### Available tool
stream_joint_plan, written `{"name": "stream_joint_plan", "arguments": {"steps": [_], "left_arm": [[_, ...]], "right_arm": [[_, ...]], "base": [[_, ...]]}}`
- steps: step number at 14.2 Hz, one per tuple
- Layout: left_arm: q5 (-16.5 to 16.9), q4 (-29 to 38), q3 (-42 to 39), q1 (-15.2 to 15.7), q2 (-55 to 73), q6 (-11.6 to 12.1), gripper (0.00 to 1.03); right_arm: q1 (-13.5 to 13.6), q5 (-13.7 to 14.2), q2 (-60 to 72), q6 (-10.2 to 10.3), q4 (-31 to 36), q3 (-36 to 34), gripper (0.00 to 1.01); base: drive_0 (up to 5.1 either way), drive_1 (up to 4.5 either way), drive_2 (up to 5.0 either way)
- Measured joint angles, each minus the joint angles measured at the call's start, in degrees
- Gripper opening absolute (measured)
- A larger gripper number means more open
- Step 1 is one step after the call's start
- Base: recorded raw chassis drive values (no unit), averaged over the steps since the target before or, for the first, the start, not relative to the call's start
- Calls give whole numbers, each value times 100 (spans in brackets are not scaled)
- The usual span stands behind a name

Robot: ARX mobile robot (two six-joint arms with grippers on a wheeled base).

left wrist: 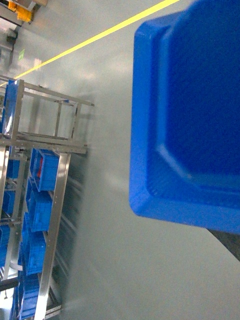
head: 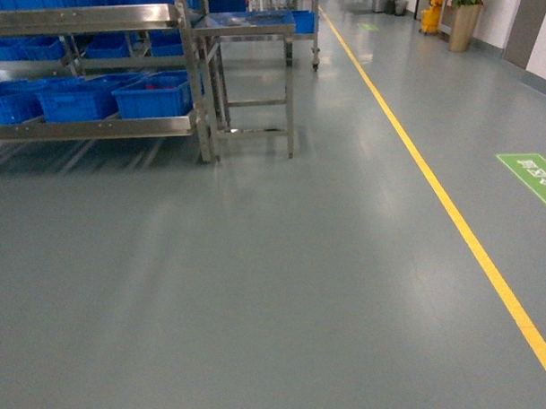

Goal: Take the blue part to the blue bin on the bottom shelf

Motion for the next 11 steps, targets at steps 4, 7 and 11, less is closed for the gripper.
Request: {"name": "stream_joint_plan", "arguments": {"steps": [4,7,11], "left_arm": [[0,9,0,2,0,0,43],[-2,-11,0,0,0,0,43],[0,-13,0,2,-4,0,43]], "right_arm": [[0,0,0,0,-4,0,98],[0,0,0,0,2,0,98],[0,0,0,0,2,0,98]], "base": [[7,410,-396],[8,411,-395],[-2,401,-405]]}}
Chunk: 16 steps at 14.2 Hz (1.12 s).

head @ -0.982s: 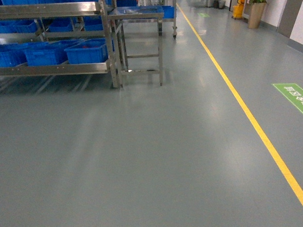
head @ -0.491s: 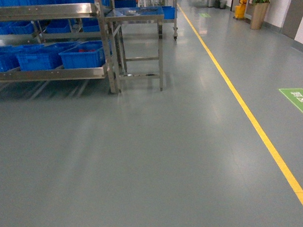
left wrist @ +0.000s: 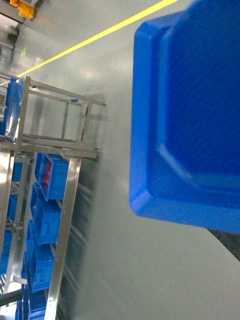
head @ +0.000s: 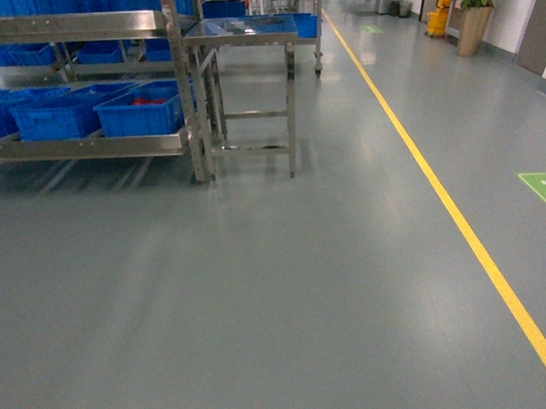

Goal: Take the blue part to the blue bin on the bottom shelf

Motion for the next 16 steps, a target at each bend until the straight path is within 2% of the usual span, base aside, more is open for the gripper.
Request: {"name": "stream_joint_plan", "arguments": {"steps": [16], "left_arm": [[-2,2,0,0,4,-2,43]], "right_arm": [[0,0,0,0,13,0,98]], "base": [[-3,400,-406]]}}
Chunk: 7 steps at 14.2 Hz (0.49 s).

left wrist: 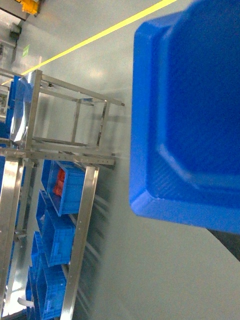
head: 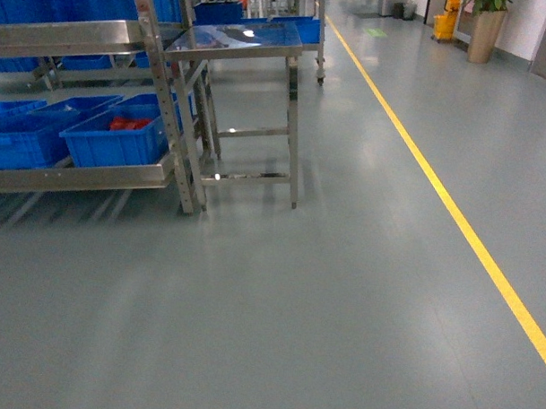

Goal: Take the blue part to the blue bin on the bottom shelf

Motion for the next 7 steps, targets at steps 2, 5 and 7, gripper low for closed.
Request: {"name": "stream_joint_plan", "arguments": {"steps": [2,5,7], "left_arm": [[0,-2,0,0,0,0,43],[0,4,0,0,4,0,43],[7,26,0,-2,4,2,43]], "right_arm": [[0,0,0,0,-15,0,98],[0,0,0,0,-9,0,98],[0,0,0,2,-9,0,98]], "base": [[-7,396,-410],[-2,401,-405],[3,406,-400]]}}
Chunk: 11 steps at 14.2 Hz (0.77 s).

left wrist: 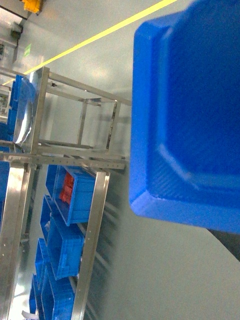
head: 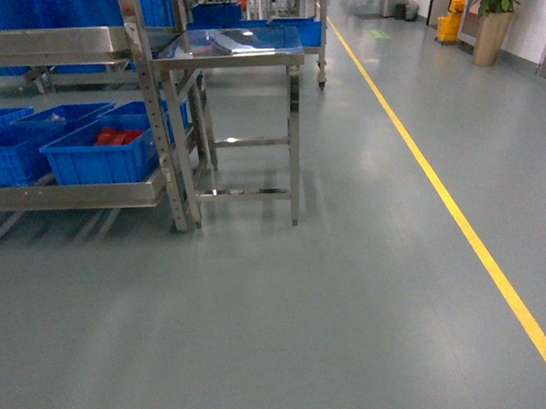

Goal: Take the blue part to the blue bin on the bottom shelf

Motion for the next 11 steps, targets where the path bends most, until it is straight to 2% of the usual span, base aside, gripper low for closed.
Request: {"name": "stream_joint_plan", "arguments": {"steps": [11], "left_arm": [[-7,-24,0,0,-4,0,43]], "right_arm": [[0,0,0,-2,11,0,98]], "base": [[2,405,-401]]}}
